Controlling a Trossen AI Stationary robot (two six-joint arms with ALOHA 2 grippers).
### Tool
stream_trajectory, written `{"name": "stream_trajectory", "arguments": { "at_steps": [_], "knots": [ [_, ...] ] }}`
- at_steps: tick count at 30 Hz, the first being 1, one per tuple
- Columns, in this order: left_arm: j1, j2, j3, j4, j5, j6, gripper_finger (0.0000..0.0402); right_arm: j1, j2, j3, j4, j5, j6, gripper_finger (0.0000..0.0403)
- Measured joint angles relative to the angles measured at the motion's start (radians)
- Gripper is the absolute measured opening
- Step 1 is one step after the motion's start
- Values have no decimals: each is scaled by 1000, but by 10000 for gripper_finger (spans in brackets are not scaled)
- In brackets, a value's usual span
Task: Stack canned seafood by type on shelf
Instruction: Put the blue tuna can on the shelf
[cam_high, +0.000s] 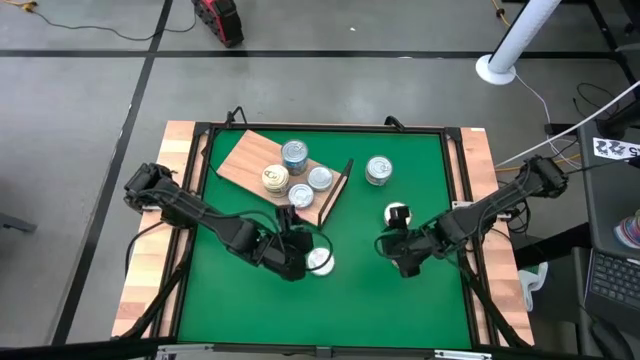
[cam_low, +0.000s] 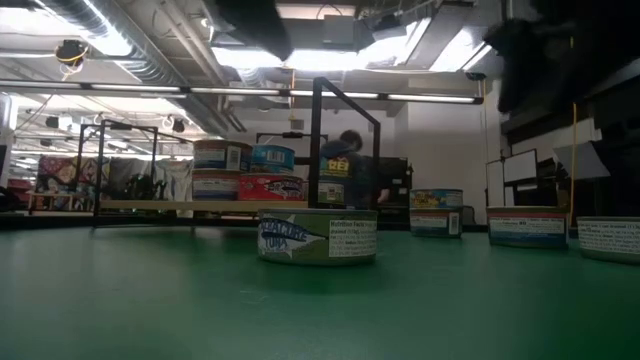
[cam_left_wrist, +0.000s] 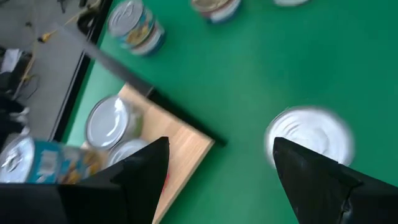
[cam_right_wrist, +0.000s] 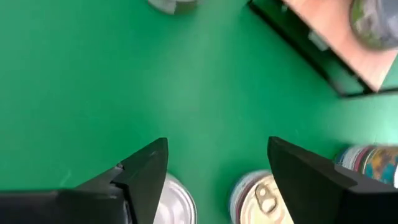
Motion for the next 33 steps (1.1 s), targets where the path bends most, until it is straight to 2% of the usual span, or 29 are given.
{"name": "stream_trajectory", "arguments": {
  "at_steps": [4,10,17,23,33],
  "knots": [
    [-17,0,0,44,0,0,282,-8,2,-60,-38,44,92,275],
    [-21,0,0,51,0,-1,282,-70,2,-147,-51,49,176,275],
    [-19,0,0,52,-1,-4,282,-179,2,-239,3,-13,188,265],
    [-19,0,-24,87,-2,-4,282,-218,2,-286,74,-28,188,209],
    [-19,0,-25,82,-2,-4,282,-216,-1,-324,124,-40,186,101]
  ]
}}
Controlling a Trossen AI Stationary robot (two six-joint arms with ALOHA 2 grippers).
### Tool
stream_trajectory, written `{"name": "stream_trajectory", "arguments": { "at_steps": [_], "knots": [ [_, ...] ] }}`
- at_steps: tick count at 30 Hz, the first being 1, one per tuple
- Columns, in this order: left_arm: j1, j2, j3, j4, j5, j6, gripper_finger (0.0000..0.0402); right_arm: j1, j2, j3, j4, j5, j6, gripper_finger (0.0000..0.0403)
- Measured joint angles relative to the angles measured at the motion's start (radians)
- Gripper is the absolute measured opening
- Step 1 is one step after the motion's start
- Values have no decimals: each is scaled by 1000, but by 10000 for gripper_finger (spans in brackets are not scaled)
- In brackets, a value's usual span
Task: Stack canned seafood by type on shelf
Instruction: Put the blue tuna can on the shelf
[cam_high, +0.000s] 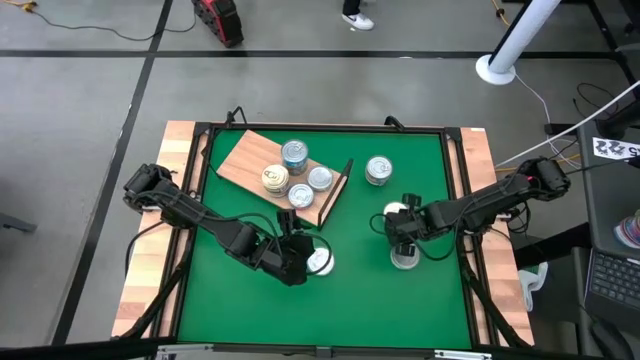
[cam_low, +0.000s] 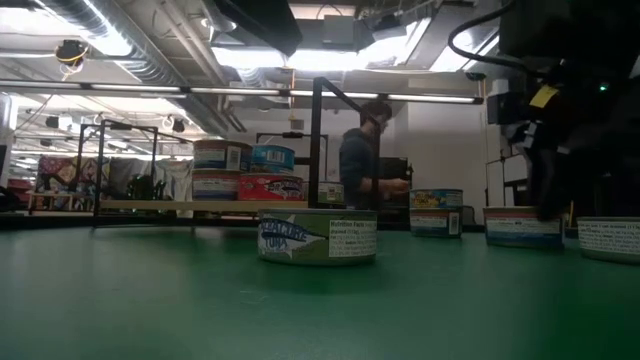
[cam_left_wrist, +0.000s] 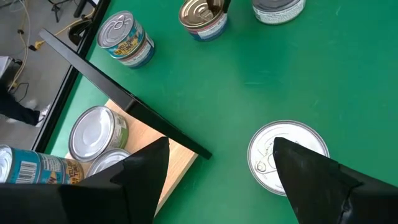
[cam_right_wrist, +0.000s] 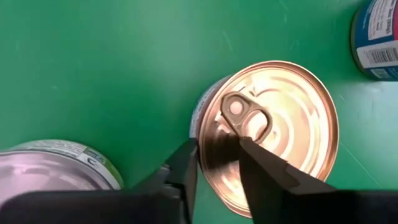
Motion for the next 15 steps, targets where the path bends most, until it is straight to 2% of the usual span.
{"name": "stream_trajectory", "arguments": {
  "at_steps": [7,15],
  "knots": [
    [0,0,0,6,0,0,282,0,0,0,31,1,-5,36],
    [0,0,-1,79,0,7,282,0,1,-2,84,1,-5,2]
  ]
}}
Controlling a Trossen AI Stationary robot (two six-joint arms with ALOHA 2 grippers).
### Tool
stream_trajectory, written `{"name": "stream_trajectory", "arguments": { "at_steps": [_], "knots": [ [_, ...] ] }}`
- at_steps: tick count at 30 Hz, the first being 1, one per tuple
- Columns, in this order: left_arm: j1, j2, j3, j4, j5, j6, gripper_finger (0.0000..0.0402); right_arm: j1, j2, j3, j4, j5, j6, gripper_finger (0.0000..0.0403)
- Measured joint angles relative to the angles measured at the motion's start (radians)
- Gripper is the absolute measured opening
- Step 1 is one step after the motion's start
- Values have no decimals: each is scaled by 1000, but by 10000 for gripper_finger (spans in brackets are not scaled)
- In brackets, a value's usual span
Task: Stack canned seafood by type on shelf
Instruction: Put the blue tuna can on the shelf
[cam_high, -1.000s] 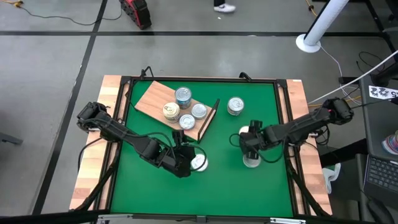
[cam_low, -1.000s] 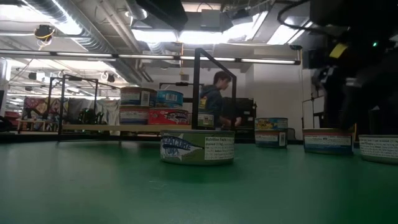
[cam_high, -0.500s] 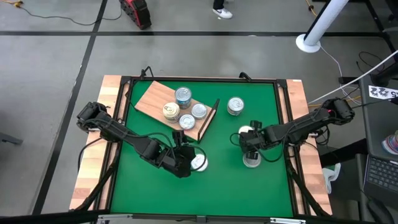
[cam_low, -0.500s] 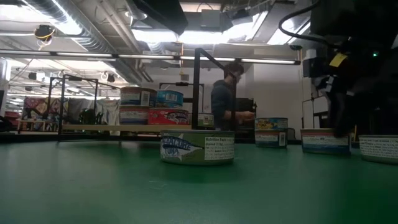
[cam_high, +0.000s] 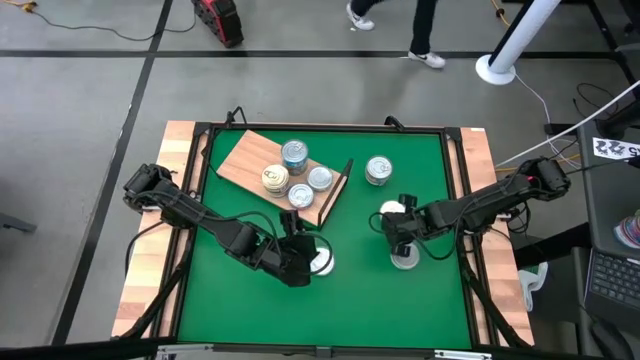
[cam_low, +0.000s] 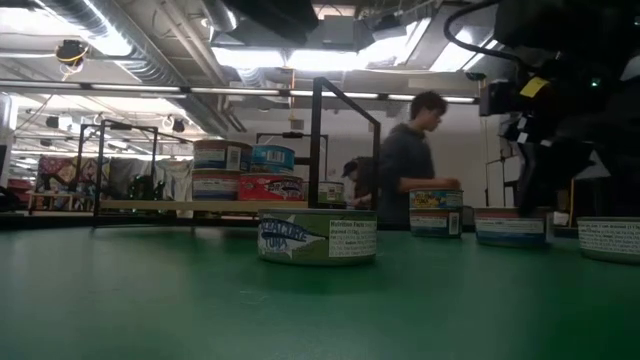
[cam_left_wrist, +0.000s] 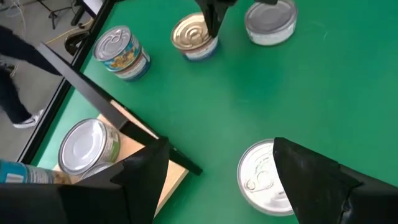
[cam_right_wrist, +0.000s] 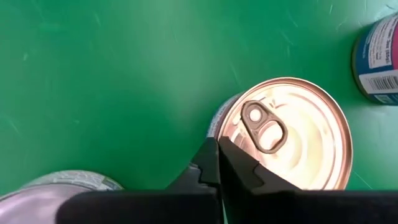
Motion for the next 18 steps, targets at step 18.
{"name": "stream_trajectory", "arguments": {
  "at_steps": [18],
  "knots": [
    [0,34,0,112,4,24,282,0,4,-3,181,-118,-1,0]
  ]
}}
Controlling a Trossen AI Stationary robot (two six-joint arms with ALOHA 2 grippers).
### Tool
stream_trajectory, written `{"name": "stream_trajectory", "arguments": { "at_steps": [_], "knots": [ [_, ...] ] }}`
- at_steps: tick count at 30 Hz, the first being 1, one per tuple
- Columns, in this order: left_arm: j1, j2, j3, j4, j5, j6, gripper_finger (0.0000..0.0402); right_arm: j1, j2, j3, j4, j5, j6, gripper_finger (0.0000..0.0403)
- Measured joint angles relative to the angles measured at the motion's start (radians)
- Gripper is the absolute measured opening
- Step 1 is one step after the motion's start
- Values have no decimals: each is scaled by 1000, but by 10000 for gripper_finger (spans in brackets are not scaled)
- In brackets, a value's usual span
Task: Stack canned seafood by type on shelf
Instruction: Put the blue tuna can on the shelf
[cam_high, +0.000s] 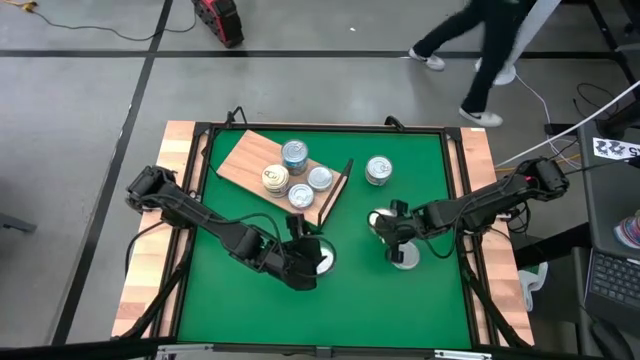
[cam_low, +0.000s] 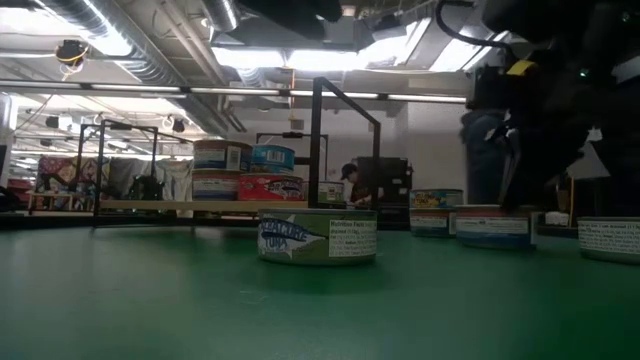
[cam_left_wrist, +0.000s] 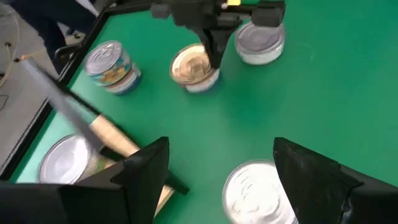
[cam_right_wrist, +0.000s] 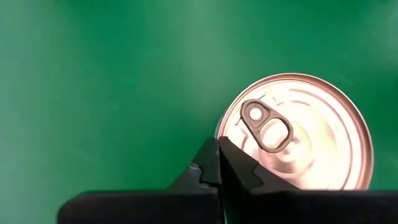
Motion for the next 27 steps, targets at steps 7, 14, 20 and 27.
{"name": "stream_trajectory", "arguments": {
  "at_steps": [7,14,20,27],
  "knots": [
    [0,99,0,163,6,110,282,0,1,-2,105,-90,25,0],
    [1,201,0,330,-2,256,282,0,1,-1,182,-153,67,0],
    [9,284,0,479,-10,427,282,0,1,0,235,-186,110,0],
    [37,372,0,593,-13,586,282,1,-1,0,274,-206,164,0]
  ]
}}
